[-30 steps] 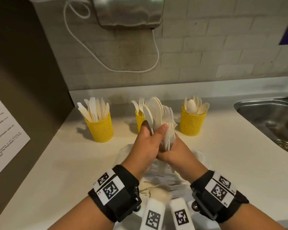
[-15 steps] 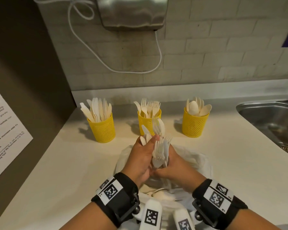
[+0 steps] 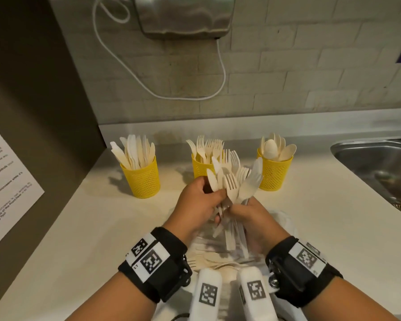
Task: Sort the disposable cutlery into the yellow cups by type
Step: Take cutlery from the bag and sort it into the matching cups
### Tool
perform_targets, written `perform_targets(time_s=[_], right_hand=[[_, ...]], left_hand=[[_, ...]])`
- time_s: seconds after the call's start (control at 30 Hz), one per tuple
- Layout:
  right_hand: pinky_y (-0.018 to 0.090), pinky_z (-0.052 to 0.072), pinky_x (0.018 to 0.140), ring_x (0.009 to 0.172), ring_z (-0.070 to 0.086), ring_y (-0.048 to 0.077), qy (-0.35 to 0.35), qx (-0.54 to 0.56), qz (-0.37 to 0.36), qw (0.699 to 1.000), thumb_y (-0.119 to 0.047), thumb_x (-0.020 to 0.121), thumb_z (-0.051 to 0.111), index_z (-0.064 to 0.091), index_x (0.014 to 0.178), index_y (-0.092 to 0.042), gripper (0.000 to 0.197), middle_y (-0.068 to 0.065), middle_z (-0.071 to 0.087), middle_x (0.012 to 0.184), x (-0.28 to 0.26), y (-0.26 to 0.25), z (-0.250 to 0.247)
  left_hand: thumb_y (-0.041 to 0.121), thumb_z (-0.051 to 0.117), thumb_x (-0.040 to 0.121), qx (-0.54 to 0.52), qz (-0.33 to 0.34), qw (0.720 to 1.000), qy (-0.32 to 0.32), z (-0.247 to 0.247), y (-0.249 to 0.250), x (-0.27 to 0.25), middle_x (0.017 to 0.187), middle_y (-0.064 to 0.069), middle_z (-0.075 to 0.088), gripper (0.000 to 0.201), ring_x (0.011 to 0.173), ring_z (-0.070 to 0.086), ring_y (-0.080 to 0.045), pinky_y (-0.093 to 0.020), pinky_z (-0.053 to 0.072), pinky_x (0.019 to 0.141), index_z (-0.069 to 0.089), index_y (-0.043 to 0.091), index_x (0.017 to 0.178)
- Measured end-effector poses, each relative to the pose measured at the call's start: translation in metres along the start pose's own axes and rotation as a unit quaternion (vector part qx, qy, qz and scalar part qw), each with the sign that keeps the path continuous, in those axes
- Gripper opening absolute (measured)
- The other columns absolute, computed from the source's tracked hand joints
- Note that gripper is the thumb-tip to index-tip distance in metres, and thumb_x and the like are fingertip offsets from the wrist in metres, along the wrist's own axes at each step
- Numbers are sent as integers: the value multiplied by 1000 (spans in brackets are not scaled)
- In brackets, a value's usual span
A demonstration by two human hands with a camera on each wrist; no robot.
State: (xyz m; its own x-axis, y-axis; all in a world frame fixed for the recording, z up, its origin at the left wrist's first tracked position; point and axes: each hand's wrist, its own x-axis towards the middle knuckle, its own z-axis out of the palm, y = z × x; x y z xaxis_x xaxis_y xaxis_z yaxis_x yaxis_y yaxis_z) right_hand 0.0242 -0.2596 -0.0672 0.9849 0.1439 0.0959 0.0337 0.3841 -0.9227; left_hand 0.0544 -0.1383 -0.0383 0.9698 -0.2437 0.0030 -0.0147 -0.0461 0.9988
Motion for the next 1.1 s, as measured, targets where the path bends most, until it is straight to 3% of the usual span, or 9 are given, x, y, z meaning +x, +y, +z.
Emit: perform_targets(time_s=[0.07, 0.17, 0.37, 0.53, 0.67, 0.77, 0.83, 0.93, 1.1], right_hand=[[30, 56, 59, 63, 66, 17, -1, 64, 17, 998, 3, 68, 49, 55, 118, -4, 50, 7, 69, 74, 3, -4, -1], [32, 57, 58, 58, 65, 20, 8, 104, 43, 994, -3, 71, 53, 57, 111, -4, 41, 11, 67, 70, 5, -8, -3], [41, 57, 62, 66, 64, 29, 60, 156, 98, 981, -11, 63, 69, 62, 100, 0, 39, 21, 63, 80, 6, -4, -15], [39, 53, 69, 68, 62, 31, 85, 224, 101, 966, -13, 44, 83, 63, 80, -2, 42, 20, 59, 80, 1, -9, -26], [29, 53, 60, 62, 63, 19, 156, 245, 69, 954, -14, 66, 66, 59, 80, -4, 18, 10, 60, 67, -11, -22, -40], [27, 52, 57, 60, 62, 17, 180, 261, 30, 948, -17, 55, 78, 63, 81, -7, 31, 9, 61, 64, -23, -34, -53], [27, 53, 57, 59, 62, 17, 196, 254, 8, 947, -19, 51, 81, 67, 82, -9, 35, 8, 62, 66, -33, -40, -61], [26, 53, 55, 54, 61, 18, 216, 250, -3, 944, -17, 63, 70, 68, 72, -8, 13, 8, 62, 62, -46, -50, -67], [26, 53, 55, 55, 62, 17, 261, 226, 0, 939, -10, 67, 57, 61, 80, -4, 14, 7, 59, 62, -56, -54, -73]], left_hand=[[14, 66, 85, -46, -17, 999, -8, 0, 5, 5, 69, 3, 65, 16, 39, 46, -5, -26, 41, 42, 63, 12, 101], [12, 63, 87, -90, -54, 994, -27, 0, 8, 13, 74, -3, 63, 11, 44, 40, -8, -26, 42, 42, 62, 14, 98], [6, 59, 89, -74, -69, 995, -21, -4, 4, 25, 77, -9, 60, 13, 57, 50, -15, -26, 48, 55, 63, 3, 101], [5, 63, 86, -34, 34, 998, 35, -7, 24, 31, 89, -4, 65, 37, 71, 59, -11, -26, 51, 66, 51, 14, 119], [4, 62, 87, -61, 168, 981, 82, -6, 62, 41, 91, -6, 68, 67, 81, 67, -12, -27, 57, 76, 29, 30, 139], [8, 65, 85, -17, 239, 966, 101, 15, 75, 69, 104, -7, 65, 62, 92, 66, -16, -38, 56, 85, 35, 31, 134], [11, 67, 83, 32, 260, 959, 109, 38, 72, 88, 110, -5, 62, 57, 93, 65, -14, -32, 54, 88, 40, 30, 129], [11, 68, 82, 102, 279, 951, 86, 74, 59, 110, 123, -10, 57, 56, 91, 63, -16, -21, 50, 83, 43, 20, 131], [10, 66, 83, 210, 270, 940, 15, 109, 37, 136, 129, -13, 51, 53, 102, 58, -22, -32, 48, 93, 45, 13, 131]])
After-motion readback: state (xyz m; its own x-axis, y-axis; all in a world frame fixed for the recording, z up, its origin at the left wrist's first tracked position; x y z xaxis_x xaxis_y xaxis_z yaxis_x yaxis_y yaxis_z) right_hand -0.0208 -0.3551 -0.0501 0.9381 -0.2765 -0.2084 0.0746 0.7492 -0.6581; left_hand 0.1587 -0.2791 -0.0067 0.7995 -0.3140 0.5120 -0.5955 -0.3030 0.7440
